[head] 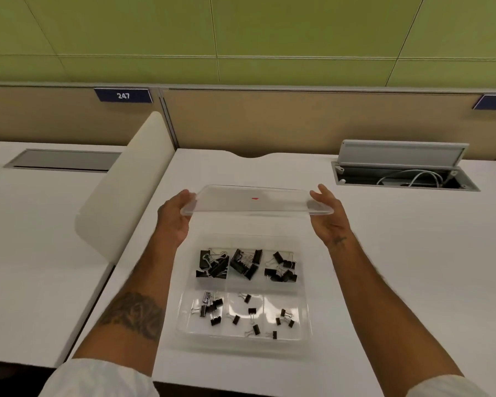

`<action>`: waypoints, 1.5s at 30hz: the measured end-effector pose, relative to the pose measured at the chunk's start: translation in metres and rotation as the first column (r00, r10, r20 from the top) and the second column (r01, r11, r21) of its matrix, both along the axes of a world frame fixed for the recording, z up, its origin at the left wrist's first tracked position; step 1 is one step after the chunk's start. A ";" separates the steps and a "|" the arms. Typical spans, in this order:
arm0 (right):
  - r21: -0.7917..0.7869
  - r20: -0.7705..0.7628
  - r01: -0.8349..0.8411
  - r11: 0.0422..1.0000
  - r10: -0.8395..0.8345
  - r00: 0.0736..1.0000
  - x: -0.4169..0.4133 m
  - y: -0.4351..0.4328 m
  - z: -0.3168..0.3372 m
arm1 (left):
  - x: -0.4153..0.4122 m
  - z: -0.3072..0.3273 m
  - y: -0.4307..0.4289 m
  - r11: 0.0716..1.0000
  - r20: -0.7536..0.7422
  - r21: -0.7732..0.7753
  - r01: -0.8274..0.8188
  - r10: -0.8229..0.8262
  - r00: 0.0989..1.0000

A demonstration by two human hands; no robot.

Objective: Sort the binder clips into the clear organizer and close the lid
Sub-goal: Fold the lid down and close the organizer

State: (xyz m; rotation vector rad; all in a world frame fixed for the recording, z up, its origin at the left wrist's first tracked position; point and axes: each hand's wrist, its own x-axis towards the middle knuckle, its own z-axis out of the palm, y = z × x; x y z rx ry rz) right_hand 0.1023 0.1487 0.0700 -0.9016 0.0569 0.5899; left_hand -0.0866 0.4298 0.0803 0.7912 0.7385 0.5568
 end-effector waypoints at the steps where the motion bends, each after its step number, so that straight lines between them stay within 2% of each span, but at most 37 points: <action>1: 0.015 -0.011 -0.048 0.999 0.048 0.999 -0.005 -0.006 -0.002 | -0.007 -0.002 -0.001 0.999 -0.018 -0.011 0.045 -0.045 0.999; 3: 0.002 -0.018 -0.129 0.992 0.129 0.992 -0.016 -0.017 -0.005 | -0.019 -0.007 -0.002 0.992 -0.057 -0.052 0.112 -0.115 0.992; 6: -0.115 0.004 -0.107 0.988 0.108 0.994 -0.039 -0.025 -0.013 | -0.036 -0.014 -0.008 0.986 -0.123 -0.035 0.162 -0.165 0.979; 8: -0.226 0.046 -0.101 0.969 0.114 0.992 -0.054 -0.029 -0.023 | -0.046 -0.023 -0.012 0.977 -0.226 0.082 0.199 -0.176 0.958; 9: -0.309 0.078 -0.105 0.945 0.136 0.988 -0.062 -0.028 -0.028 | -0.051 -0.031 -0.015 0.951 -0.311 0.187 0.248 -0.182 0.933; 11: -0.497 0.158 -0.068 0.865 0.167 0.973 -0.078 -0.027 -0.038 | -0.061 -0.047 -0.021 0.853 -0.476 0.372 0.366 -0.164 0.864; 13: -0.626 0.227 0.011 0.780 0.168 0.959 -0.096 -0.027 -0.048 | -0.072 -0.057 -0.030 0.747 -0.555 0.505 0.432 -0.103 0.825; 15: -0.680 0.269 0.060 0.731 0.173 0.947 -0.110 -0.030 -0.057 | -0.082 -0.065 -0.034 0.641 -0.601 0.601 0.477 -0.030 0.799; 17: -0.725 0.291 0.082 0.684 0.196 0.936 -0.123 -0.034 -0.065 | -0.090 -0.072 -0.035 0.578 -0.630 0.642 0.504 0.022 0.776; 19: -0.759 0.324 0.106 0.642 0.231 0.918 -0.135 -0.037 -0.072 | -0.097 -0.081 -0.036 0.569 -0.653 0.633 0.525 0.027 0.757; 23: -0.796 0.330 0.118 0.594 0.262 0.907 -0.152 -0.037 -0.082 | -0.109 -0.103 -0.037 0.615 -0.700 0.566 0.549 0.008 0.714; 26: -0.823 0.327 0.117 0.556 0.296 0.897 -0.156 -0.042 -0.088 | -0.114 -0.116 -0.042 0.600 -0.732 0.549 0.582 0.009 0.681; 33: -0.837 0.360 0.149 0.526 0.325 0.875 -0.155 -0.057 -0.096 | -0.112 -0.128 -0.056 0.592 -0.737 0.557 0.583 0.027 0.676; 38: -0.887 0.381 0.214 0.408 0.389 0.839 -0.157 -0.054 -0.099 | -0.115 -0.132 -0.061 0.608 -0.743 0.553 0.569 0.052 0.667; 40: -0.902 0.362 0.219 0.373 0.372 0.855 -0.156 -0.052 -0.099 | -0.115 -0.134 -0.061 0.600 -0.752 0.551 0.580 0.056 0.656; 43: -0.887 0.371 0.232 0.398 0.317 0.873 -0.160 -0.049 -0.103 | -0.115 -0.134 -0.063 0.558 -0.769 0.555 0.617 0.062 0.636; 45: -0.876 0.385 0.254 0.409 0.278 0.880 -0.163 -0.047 -0.106 | -0.115 -0.133 -0.065 0.544 -0.753 0.572 0.614 0.051 0.656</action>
